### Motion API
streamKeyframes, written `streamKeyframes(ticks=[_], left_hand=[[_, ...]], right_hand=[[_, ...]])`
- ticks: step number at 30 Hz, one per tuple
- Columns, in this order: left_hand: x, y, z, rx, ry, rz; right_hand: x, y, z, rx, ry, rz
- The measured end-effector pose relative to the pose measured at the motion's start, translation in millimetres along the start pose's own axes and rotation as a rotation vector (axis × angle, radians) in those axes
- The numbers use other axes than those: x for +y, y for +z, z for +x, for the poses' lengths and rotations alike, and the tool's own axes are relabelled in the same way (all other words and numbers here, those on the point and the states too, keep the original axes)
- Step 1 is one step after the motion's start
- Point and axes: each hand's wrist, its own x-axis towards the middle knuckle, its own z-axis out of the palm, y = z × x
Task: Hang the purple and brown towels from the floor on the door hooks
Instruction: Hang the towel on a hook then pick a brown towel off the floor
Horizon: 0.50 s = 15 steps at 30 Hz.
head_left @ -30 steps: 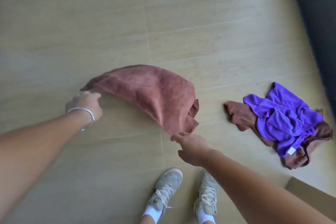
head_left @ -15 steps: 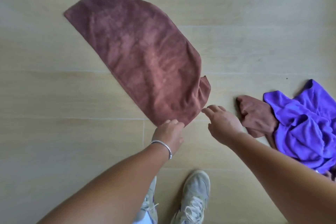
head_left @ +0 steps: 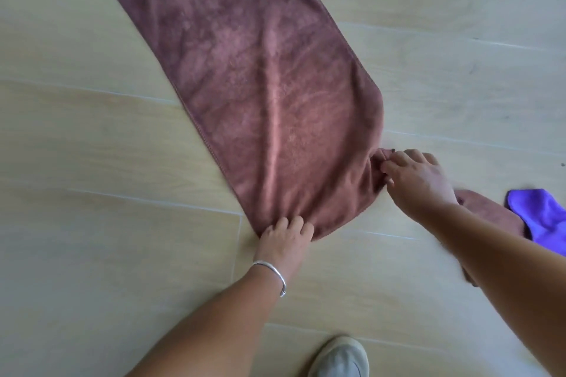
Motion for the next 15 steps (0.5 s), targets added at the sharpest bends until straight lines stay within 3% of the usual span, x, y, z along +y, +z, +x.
streamKeyframes(ticks=[3,6,9,15], left_hand=[[-19.4,-14.5,-18.2,-0.048,-0.105,-0.085],[-41.1,-33.7,-43.0,-0.075,-0.172,-0.125],[-58.3,-71.2,-69.0,-0.009,-0.246,-0.184],[-90.5,-203.1,-100.3,0.230,-0.213,-0.261]], right_hand=[[-10.4,-7.3,-15.0,-0.024,0.005,-0.033],[-29.9,-33.7,-33.3,0.046,0.048,0.134],[-46.4,-85.0,-48.6,0.153,0.001,0.222],[-29.9,-227.3,-44.6,0.161,0.085,0.288]])
